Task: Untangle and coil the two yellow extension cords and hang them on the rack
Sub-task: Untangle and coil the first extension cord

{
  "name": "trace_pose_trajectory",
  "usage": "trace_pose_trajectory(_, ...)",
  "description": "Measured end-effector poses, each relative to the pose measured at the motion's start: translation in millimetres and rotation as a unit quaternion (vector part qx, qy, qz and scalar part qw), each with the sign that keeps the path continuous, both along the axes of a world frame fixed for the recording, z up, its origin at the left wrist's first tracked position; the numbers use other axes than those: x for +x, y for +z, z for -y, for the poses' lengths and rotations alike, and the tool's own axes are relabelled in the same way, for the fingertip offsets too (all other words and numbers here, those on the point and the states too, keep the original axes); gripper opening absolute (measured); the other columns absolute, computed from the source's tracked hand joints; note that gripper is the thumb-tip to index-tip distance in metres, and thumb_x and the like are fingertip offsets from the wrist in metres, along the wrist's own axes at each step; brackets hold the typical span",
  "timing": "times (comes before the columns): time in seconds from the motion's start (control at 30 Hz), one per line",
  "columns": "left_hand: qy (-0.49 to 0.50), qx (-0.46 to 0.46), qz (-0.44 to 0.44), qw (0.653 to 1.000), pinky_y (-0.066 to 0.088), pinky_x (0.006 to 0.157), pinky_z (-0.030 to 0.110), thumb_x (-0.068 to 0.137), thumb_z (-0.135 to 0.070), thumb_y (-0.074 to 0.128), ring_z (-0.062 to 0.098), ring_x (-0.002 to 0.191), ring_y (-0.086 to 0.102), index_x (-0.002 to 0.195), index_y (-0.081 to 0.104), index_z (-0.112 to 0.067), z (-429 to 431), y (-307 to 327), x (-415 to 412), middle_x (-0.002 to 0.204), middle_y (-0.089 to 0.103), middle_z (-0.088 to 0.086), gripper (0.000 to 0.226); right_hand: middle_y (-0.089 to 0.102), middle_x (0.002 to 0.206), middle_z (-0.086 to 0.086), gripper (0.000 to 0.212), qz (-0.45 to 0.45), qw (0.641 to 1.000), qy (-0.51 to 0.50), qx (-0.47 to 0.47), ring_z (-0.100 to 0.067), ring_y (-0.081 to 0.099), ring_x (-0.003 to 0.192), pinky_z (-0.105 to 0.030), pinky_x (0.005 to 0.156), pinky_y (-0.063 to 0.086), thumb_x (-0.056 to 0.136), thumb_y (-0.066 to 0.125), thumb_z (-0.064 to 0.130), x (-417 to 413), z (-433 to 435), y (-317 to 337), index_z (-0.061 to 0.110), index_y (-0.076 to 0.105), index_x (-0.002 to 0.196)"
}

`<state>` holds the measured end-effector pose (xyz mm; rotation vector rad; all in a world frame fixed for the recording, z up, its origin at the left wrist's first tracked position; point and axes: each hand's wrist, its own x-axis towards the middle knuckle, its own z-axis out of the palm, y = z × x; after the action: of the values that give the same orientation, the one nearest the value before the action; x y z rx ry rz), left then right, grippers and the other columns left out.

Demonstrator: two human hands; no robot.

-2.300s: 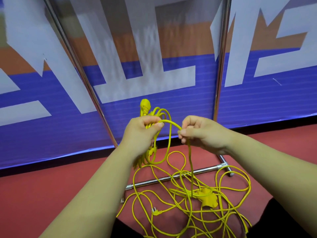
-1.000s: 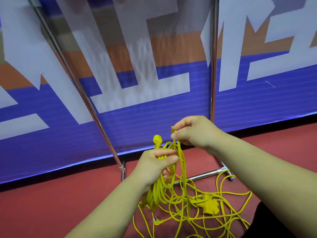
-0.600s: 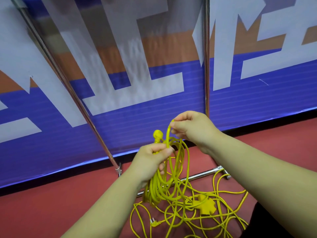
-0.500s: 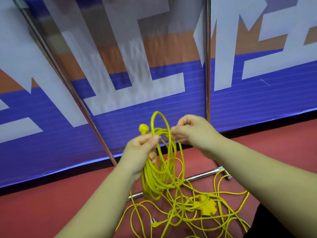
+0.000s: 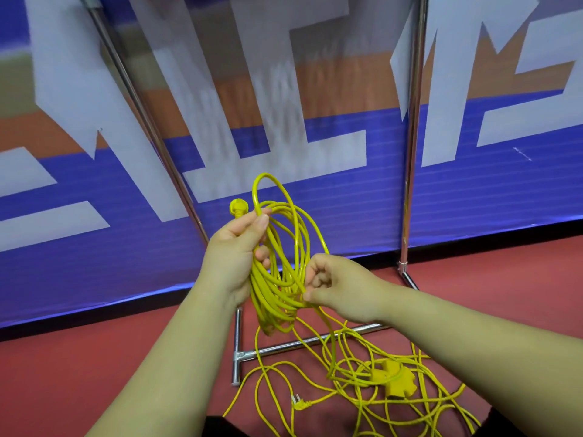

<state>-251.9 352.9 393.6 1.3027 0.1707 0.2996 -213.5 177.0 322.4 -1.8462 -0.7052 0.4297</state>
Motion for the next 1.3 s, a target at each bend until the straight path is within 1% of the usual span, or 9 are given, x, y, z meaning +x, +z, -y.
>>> trace_pose_trajectory(0.13,0.03,-0.013,-0.02,0.999,0.041,0.041,0.022,0.097,-0.009,0.061,0.007,0.043,0.041,0.123,0.068,-0.018,-19,-11,0,0.063,0.046,-0.001,0.028,0.058,0.073,-0.007,0.022,-0.056,0.993,-0.055,0.094,-0.017,0.069,0.066,-0.031,0.059,0.047,0.096,0.056,-0.003,2,0,17,0.017,0.048,0.09)
trace_pose_trajectory(0.23,0.056,0.016,-0.041,0.997,0.042,0.042,0.023,0.098,-0.008,0.061,0.01,0.043,0.042,0.133,0.063,-0.017,-35,-25,1,0.058,0.044,0.0,0.036,0.061,0.079,-0.011,0.018,-0.128,0.961,-0.176,0.172,-0.012,0.061,0.054,-0.024,0.05,0.048,0.096,0.055,-0.002,14,12,32,0.016,0.052,0.092)
trace_pose_trajectory(0.4,0.078,0.02,-0.05,0.995,0.044,0.043,0.027,0.099,-0.004,0.057,0.012,0.045,0.046,0.135,0.061,-0.015,-53,-32,2,0.062,0.048,0.002,0.038,0.067,0.08,-0.009,0.011,-0.205,0.913,-0.316,0.157,-0.008,0.052,0.047,-0.02,0.044,0.038,0.095,0.056,0.004,35,37,19,0.014,0.061,0.097)
trace_pose_trajectory(0.53,0.041,-0.036,-0.027,0.998,0.046,0.048,0.028,0.097,0.003,0.048,0.014,0.05,0.05,0.134,0.06,-0.014,-55,-25,-1,0.072,0.053,0.007,0.043,0.062,0.073,-0.011,0.011,-0.29,0.891,-0.337,0.086,-0.012,0.048,0.052,-0.019,0.043,0.037,0.096,0.053,0.006,40,45,10,0.006,0.064,0.093)
trace_pose_trajectory(0.77,-0.012,-0.023,0.02,0.999,0.05,0.05,0.03,0.095,0.006,0.049,0.016,0.053,0.055,0.133,0.06,-0.011,-40,-17,-5,0.074,0.054,0.008,0.043,0.064,0.072,-0.012,0.011,-0.352,0.873,-0.328,0.074,-0.009,0.055,0.044,-0.018,0.042,0.042,0.092,0.053,-0.002,43,56,13,0.0,0.063,0.095)
trace_pose_trajectory(0.93,0.0,0.0,-0.007,1.0,0.062,0.064,0.034,0.096,0.002,0.053,0.024,0.069,0.074,0.125,0.065,-0.022,-37,-21,-2,0.081,0.069,0.002,0.04,0.072,0.087,0.004,0.022,-0.292,0.911,-0.259,0.131,-0.008,0.062,0.064,-0.031,0.069,0.053,0.096,0.06,0.009,40,62,29,0.025,0.069,0.109)
trace_pose_trajectory(1.07,0.073,0.001,-0.02,0.997,0.055,0.053,0.032,0.096,0.002,0.057,0.017,0.057,0.062,0.129,0.064,-0.018,-41,-34,10,0.078,0.061,0.005,0.04,0.073,0.083,-0.004,0.016,-0.277,0.916,-0.228,0.178,-0.007,0.059,0.055,-0.021,0.052,0.045,0.098,0.059,0.008,38,67,35,0.013,0.063,0.113)
trace_pose_trajectory(1.2,0.137,-0.047,-0.033,0.989,0.052,0.05,0.027,0.095,0.006,0.058,0.015,0.053,0.059,0.136,0.059,-0.014,-47,-41,18,0.071,0.061,0.006,0.045,0.07,0.071,-0.007,0.012,-0.315,0.91,-0.253,0.091,-0.005,0.058,0.046,-0.014,0.04,0.039,0.099,0.057,0.011,35,74,32,0.001,0.064,0.099)
trace_pose_trajectory(1.3,0.133,-0.057,-0.035,0.989,0.05,0.05,0.025,0.095,0.007,0.056,0.014,0.053,0.058,0.136,0.059,-0.014,-47,-38,17,0.076,0.062,0.008,0.047,0.066,0.062,-0.007,0.014,-0.363,0.895,-0.256,0.031,-0.007,0.054,0.044,-0.014,0.036,0.037,0.099,0.057,0.01,35,80,25,-0.001,0.065,0.103)
